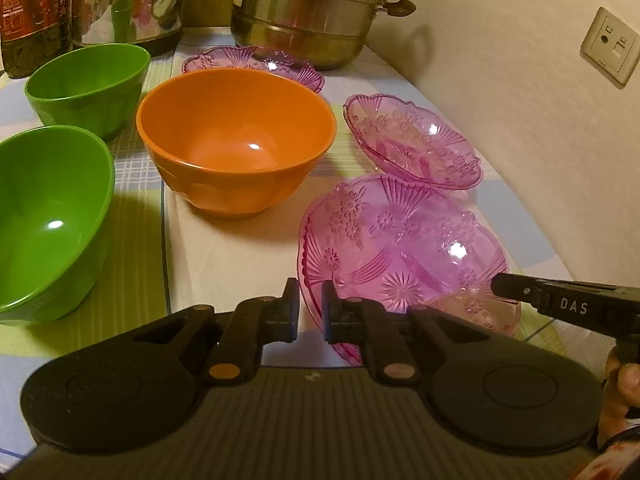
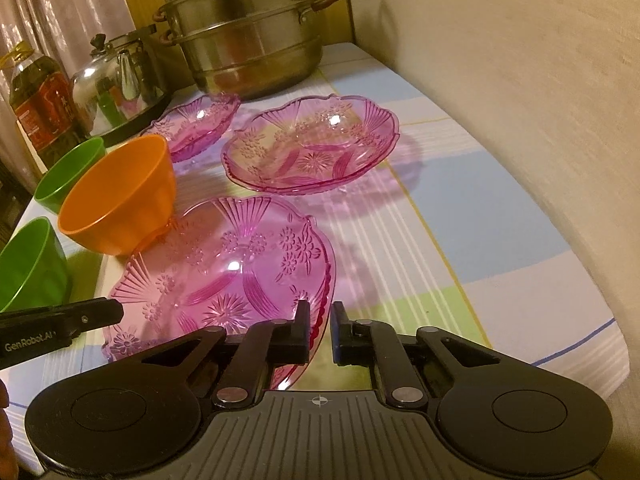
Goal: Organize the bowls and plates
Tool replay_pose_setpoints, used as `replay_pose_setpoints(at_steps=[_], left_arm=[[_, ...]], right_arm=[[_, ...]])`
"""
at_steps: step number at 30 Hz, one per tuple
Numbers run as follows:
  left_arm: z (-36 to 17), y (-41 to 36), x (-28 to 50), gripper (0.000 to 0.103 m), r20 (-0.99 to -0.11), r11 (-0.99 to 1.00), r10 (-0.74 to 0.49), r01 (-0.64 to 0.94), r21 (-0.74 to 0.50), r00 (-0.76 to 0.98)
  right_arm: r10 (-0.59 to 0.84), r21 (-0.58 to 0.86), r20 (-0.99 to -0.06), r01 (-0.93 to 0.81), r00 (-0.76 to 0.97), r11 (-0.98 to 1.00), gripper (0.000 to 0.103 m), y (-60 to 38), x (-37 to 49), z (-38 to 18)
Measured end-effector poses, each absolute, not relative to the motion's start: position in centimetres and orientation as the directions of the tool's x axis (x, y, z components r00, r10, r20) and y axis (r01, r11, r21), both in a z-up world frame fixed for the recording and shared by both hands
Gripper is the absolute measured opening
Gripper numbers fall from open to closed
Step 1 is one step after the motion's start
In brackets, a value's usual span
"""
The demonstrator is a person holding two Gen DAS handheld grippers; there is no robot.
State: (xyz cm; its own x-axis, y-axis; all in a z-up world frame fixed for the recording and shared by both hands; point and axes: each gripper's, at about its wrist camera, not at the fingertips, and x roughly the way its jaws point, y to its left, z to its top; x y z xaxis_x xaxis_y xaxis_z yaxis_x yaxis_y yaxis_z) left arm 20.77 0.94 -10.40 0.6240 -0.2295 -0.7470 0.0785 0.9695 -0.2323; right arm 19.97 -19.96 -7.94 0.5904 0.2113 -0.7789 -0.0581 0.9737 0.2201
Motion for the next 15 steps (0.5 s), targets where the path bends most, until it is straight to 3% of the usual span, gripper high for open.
replay_pose_setpoints(at_steps=[15], left_arm=[[-9.1,0.5,20.3,0.009,-0.727,0.967,-0.244,0.102,-0.234,0.642]], right_arm=[[0.197,0.204,-0.767,-0.059,0.611,0.977,0.009,-20.4,19.2,-6.9]])
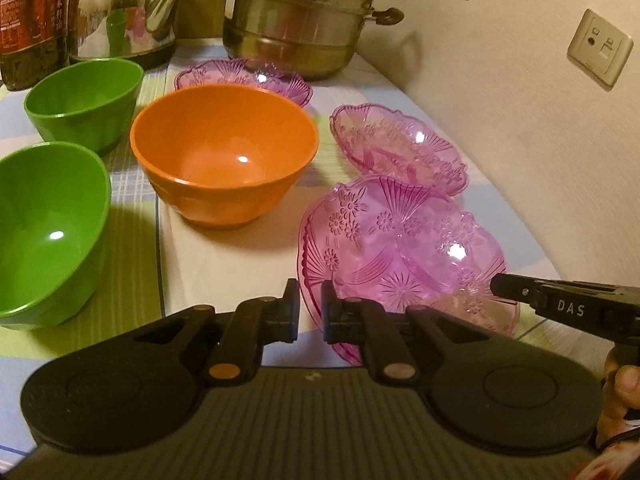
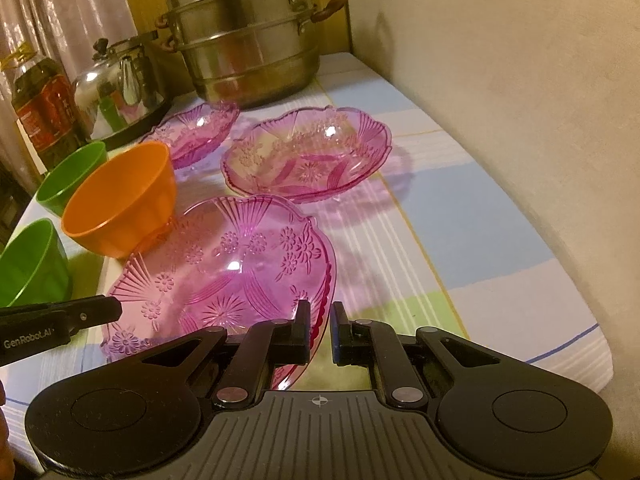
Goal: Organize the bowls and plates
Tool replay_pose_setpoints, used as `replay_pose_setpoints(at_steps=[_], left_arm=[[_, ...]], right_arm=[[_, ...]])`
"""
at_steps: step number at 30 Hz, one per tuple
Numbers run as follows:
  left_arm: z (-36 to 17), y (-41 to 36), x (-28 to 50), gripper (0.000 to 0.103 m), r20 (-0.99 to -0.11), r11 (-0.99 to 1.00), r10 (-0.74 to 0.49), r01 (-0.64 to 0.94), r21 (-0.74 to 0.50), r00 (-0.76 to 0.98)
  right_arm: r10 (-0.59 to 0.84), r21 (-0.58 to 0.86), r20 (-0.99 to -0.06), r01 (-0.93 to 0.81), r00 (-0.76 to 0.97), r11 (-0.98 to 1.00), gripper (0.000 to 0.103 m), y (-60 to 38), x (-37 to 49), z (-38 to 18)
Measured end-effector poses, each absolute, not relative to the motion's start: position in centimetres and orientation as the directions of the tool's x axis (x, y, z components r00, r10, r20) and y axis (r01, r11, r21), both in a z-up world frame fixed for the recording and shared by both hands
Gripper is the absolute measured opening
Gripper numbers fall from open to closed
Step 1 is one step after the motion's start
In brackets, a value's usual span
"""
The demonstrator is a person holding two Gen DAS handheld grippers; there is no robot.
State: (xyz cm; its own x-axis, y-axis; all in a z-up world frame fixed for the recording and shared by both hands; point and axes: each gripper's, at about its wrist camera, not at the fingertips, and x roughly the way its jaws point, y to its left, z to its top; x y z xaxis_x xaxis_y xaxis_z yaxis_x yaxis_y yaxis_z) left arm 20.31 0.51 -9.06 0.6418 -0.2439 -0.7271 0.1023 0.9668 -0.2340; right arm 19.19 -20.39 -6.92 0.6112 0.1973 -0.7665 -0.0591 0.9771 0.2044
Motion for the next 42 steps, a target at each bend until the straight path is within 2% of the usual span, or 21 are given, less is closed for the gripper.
replay_pose_setpoints(at_steps=[10,18,30,42], left_arm=[[-5.3,-0.9,22.2,0.008,-0.679,0.962,-0.264,0.139,-0.234,0.685],[-3.2,-2.5,28.7,0.008,-0.65,0.959,-0.279,0.178,-0.219,0.707],[-5.3,-3.6,36.6,0.008,-0.688,0.963,-0.269,0.164,-0.215,0.674],[-7.6,-4.5,38.3,0.009,-0.722,0.973,-0.231,0.155,-0.171,0.652]], right_arm=[[0.171,0.213,-0.713,-0.022,0.68,0.977,0.009,-22.0,19.6,-3.7],[0.14,0.194,-0.673,-0.009,0.726,0.981,0.009,-23.0,24.3,-1.4],[0.124,0.19,-0.713,0.02,0.69,0.982,0.009,-24.0,32.4,-2.8],[0.086,0.135,-0.781,0.032,0.619,0.99,0.01,-23.4,36.2,-5.8]])
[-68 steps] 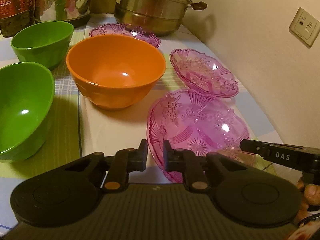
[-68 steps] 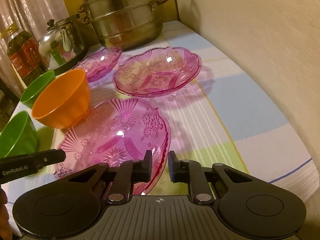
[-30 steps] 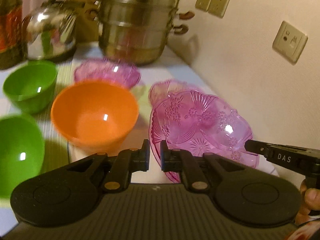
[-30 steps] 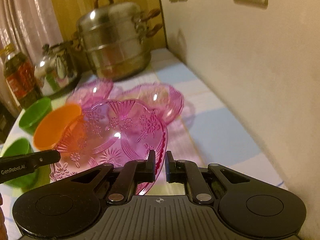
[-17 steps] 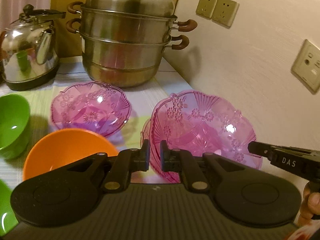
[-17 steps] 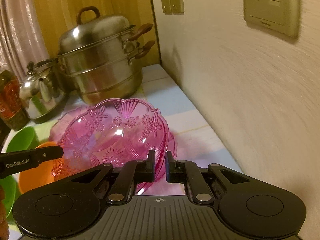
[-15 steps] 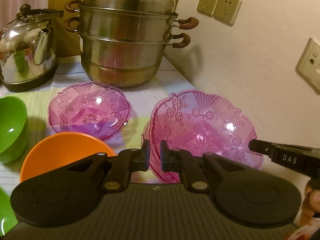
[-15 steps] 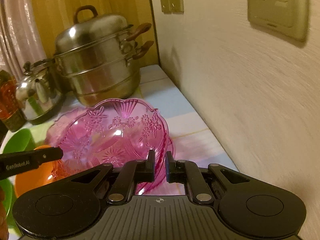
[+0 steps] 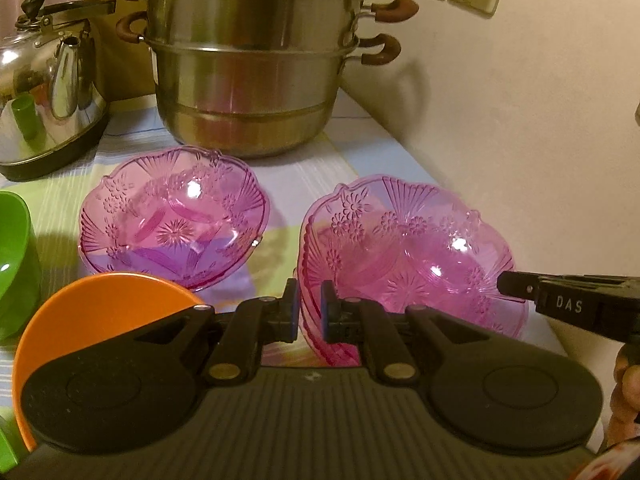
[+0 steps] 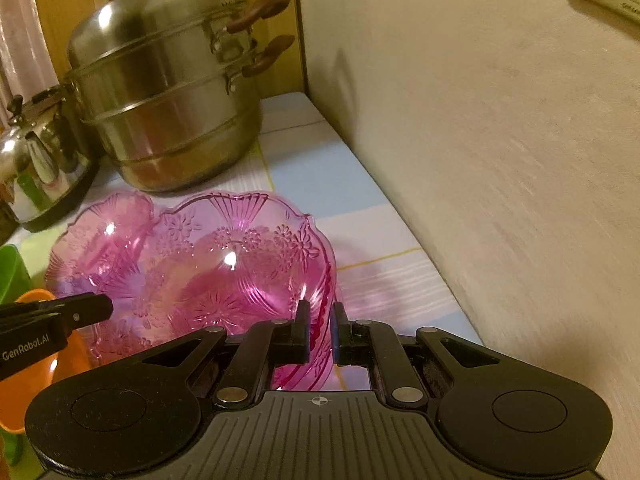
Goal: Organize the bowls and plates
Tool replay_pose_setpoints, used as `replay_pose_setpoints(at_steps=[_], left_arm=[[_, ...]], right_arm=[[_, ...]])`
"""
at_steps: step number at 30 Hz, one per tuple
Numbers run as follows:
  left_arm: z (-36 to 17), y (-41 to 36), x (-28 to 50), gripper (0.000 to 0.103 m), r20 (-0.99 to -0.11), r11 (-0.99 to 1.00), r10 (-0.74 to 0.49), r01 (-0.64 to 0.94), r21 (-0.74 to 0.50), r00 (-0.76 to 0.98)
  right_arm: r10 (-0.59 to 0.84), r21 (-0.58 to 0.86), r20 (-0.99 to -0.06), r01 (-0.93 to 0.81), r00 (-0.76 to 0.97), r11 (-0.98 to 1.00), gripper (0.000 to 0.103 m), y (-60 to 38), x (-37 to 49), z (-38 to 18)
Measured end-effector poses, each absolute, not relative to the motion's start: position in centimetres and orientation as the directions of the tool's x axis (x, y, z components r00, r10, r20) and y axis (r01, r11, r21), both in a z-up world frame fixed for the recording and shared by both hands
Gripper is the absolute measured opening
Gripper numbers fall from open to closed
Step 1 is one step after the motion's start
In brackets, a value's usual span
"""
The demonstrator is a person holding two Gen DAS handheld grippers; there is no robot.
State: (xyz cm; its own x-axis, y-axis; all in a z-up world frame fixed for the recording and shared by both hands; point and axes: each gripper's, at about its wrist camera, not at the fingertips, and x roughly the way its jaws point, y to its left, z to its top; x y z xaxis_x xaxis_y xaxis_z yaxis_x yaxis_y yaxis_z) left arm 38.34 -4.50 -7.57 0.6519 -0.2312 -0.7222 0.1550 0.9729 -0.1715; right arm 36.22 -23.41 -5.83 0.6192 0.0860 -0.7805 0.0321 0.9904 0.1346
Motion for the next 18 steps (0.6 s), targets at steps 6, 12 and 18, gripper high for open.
replay_pose_setpoints(at_steps=[6,12,18], left_arm=[[-8.2,-4.4,38.6,0.009,-0.735,0.975,-0.22,0.145,-0.166,0.642],[-8.3,-4.6,38.7,0.009,-0.737,0.974,-0.226,0.151,-0.168,0.637],[-8.7,-4.6,39.0,0.009,-0.743,0.975,-0.222,0.151,-0.162,0.632]], right_arm=[[0.087,0.122,-0.793,0.018,0.604,0.992,0.01,-23.0,36.5,-6.6],[0.073,0.112,-0.8,0.028,0.596,0.993,0.01,-23.2,36.7,-6.9],[0.065,0.104,-0.804,0.031,0.591,0.994,0.01,-23.0,37.1,-7.3]])
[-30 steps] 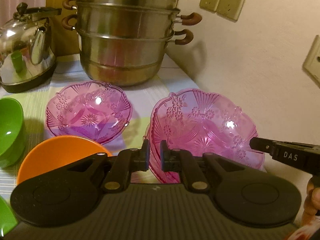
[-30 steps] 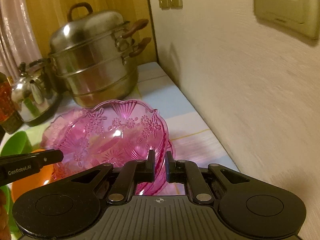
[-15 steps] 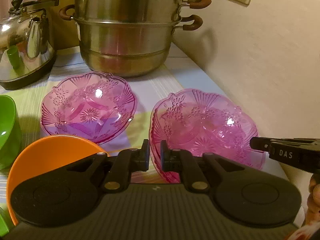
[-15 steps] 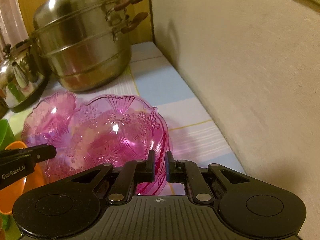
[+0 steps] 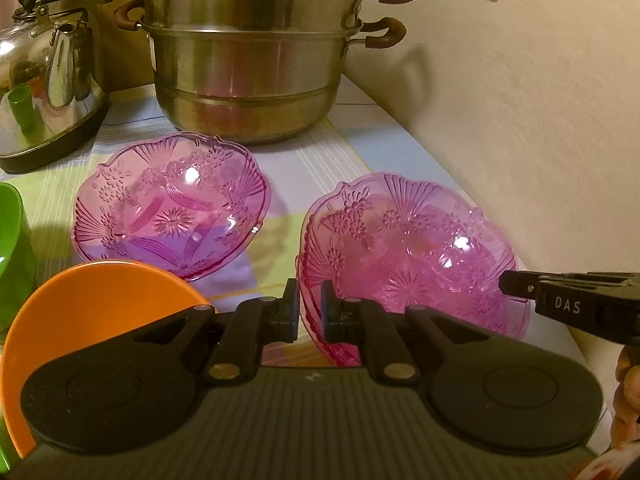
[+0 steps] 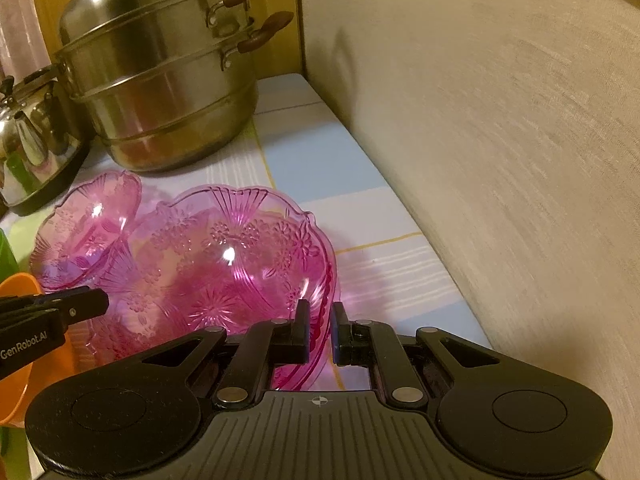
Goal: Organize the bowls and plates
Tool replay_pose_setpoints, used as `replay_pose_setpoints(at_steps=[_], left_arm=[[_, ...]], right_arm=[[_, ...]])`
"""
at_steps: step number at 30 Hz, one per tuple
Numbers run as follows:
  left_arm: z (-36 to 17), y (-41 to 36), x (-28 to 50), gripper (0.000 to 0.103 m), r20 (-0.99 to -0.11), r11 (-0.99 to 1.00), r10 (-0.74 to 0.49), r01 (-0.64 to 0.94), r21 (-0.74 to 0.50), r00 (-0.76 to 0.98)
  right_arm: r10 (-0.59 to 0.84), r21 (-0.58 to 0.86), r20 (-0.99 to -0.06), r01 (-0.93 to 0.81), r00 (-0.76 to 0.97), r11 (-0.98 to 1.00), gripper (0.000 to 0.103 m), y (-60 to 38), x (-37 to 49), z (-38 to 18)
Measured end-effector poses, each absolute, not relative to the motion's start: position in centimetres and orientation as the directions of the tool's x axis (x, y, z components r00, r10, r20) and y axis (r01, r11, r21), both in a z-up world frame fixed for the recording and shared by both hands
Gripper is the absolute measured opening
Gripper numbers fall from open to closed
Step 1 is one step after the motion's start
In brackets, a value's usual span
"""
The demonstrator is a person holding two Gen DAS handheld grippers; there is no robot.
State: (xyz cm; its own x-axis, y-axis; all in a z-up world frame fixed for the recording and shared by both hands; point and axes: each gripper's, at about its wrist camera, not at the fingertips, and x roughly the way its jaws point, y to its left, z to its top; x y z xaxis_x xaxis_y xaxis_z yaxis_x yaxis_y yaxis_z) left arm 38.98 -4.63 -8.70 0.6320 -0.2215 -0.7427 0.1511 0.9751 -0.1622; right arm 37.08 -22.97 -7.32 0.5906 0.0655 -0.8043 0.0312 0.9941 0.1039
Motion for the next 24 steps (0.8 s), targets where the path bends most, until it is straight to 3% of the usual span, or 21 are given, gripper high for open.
replay_pose_setpoints(at_steps=[7,9,11,13,14,24], left_arm=[[-9.3,-4.8,39.1,0.009,-0.748,0.977,-0.214,0.149,-0.154,0.628],[-9.3,-4.7,39.2,0.014,-0.75,0.977,-0.214,0.145,-0.158,0.626],[-9.1,-4.6,38.9,0.021,-0.74,0.976,-0.219,0.144,-0.166,0.636],[-8.6,-4.5,38.8,0.021,-0.724,0.975,-0.224,0.148,-0.168,0.653],[-8.3,-4.5,38.7,0.021,-0.716,0.975,-0.223,0.149,-0.166,0.661],[-7.8,-4.3,38.4,0.021,-0.702,0.972,-0.233,0.152,-0.177,0.673]], right_arm=[[0.065,0.106,-0.812,0.037,0.58,0.994,0.01,-23.0,37.4,-7.7],[0.08,0.125,-0.81,0.038,0.581,0.991,0.01,-23.0,37.6,-7.7],[0.103,0.165,-0.799,0.05,0.593,0.985,0.02,-23.5,37.5,-7.5],[0.114,0.193,-0.783,0.065,0.612,0.979,0.036,-23.9,37.5,-7.1],[0.112,0.199,-0.775,0.073,0.622,0.977,0.039,-24.1,37.4,-6.8],[0.107,0.187,-0.751,0.054,0.651,0.981,0.039,-23.4,37.0,-5.9]])
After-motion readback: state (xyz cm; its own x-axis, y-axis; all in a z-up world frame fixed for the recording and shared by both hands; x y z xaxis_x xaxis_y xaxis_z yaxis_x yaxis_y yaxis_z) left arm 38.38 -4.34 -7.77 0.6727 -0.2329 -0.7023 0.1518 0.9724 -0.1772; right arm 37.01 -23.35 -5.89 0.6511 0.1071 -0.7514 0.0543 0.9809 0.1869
